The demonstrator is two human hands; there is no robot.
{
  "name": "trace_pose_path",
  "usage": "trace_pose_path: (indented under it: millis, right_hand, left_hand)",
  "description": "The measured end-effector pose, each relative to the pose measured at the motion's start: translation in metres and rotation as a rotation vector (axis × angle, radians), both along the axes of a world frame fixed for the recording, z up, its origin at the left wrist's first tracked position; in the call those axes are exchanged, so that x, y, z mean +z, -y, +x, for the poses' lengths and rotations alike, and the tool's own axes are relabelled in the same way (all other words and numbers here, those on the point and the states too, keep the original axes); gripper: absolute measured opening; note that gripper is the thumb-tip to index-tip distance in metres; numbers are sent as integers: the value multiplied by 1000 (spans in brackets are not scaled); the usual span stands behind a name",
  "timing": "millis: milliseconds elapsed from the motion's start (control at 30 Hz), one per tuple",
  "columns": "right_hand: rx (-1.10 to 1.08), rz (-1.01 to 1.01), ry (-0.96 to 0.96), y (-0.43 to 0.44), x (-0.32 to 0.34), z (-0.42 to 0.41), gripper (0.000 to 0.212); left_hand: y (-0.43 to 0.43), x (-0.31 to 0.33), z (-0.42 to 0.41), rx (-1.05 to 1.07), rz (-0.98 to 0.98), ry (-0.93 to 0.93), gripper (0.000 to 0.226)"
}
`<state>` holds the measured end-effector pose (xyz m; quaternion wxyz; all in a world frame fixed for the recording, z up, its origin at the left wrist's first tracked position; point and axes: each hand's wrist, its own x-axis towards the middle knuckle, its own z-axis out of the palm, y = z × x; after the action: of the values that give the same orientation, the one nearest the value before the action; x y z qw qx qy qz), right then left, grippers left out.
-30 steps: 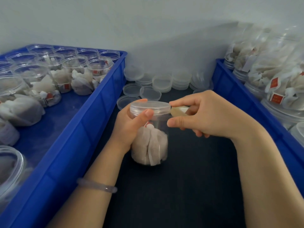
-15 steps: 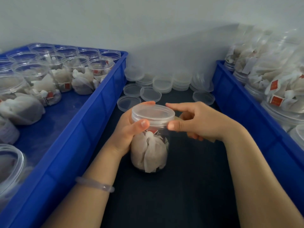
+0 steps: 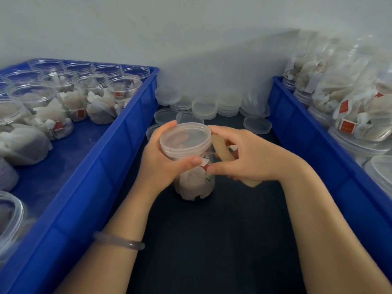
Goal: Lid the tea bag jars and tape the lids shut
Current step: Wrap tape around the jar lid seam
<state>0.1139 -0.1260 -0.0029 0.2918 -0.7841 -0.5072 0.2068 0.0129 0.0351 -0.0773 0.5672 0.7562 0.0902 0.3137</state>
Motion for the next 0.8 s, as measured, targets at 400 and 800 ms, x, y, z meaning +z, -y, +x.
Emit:
trace_pose_path:
  millis: [400, 800]
  right_hand:
    - [-80, 23, -97, 9, 2, 6, 75]
    - [-65, 64, 0, 4, -7, 13, 58]
  left_hand:
    - [-11, 5, -9, -388, -183, -107, 100]
    - [-5, 71, -19, -175, 467, -635, 119]
